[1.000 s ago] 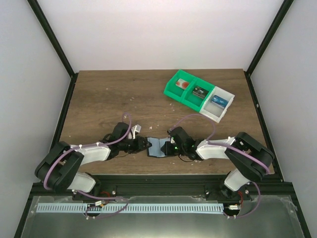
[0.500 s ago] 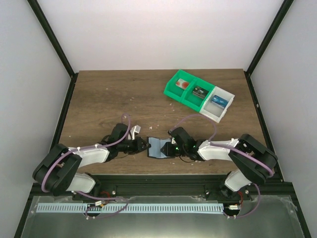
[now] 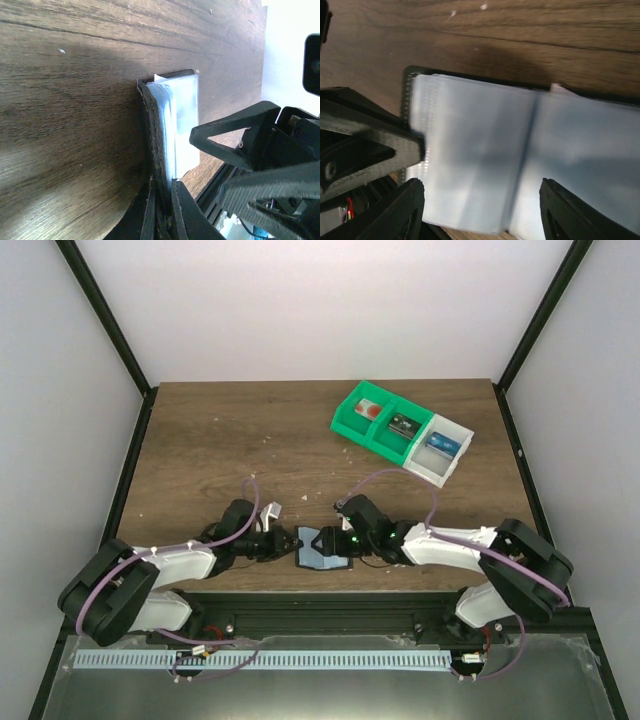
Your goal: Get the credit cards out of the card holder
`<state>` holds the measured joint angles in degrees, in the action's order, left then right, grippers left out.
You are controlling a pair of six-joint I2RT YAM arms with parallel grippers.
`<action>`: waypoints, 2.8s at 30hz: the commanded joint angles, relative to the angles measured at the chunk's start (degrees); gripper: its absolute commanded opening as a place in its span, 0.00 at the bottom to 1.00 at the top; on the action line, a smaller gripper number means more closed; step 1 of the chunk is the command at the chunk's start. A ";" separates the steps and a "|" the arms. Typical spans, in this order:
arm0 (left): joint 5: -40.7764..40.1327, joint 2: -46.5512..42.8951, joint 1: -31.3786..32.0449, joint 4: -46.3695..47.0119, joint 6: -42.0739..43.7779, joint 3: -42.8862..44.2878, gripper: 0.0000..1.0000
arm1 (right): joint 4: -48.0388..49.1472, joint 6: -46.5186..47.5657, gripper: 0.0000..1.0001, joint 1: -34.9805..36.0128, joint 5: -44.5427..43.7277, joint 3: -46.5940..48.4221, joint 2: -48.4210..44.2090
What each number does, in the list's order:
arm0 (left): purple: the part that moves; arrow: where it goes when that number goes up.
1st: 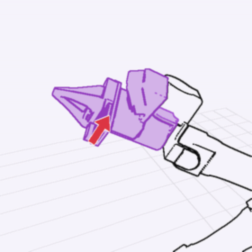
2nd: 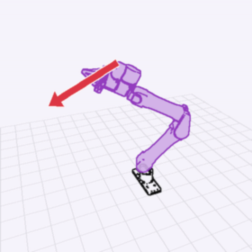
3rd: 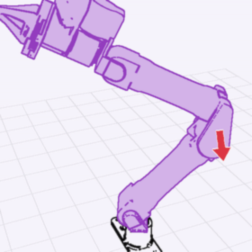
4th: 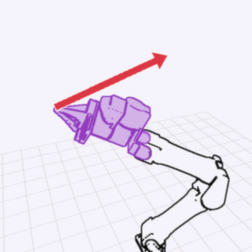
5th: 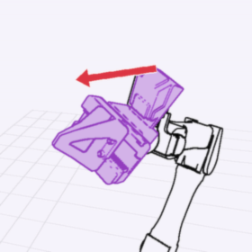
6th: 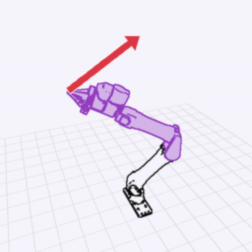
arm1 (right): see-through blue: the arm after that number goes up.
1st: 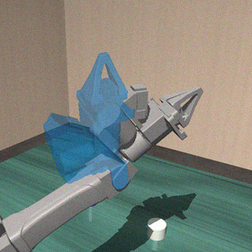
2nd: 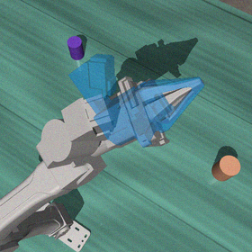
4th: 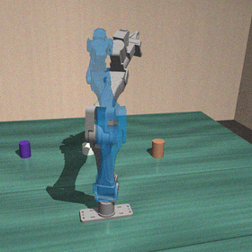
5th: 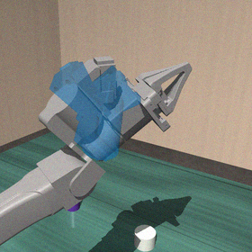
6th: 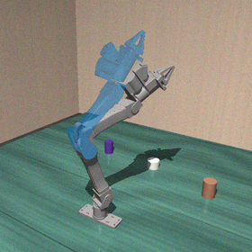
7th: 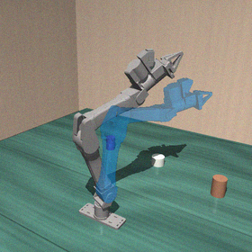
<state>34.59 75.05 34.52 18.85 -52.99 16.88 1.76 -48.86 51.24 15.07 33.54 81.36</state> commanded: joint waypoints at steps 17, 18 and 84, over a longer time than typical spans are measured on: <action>-0.48 -1.39 1.24 4.33 -2.29 -1.45 0.00 | -0.81 -0.83 0.67 2.63 3.81 5.91 8.30; -0.39 -1.39 1.23 4.35 -2.28 -1.44 0.00 | -0.78 -0.81 0.66 2.63 3.83 5.89 8.41; -0.79 -0.34 1.28 2.47 -2.53 0.36 0.00 | -6.01 2.25 0.66 2.76 3.22 9.27 9.68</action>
<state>33.21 74.83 35.57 19.00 -55.29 16.40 -4.54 -47.40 53.52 18.00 40.84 89.60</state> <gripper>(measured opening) 0.072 0.663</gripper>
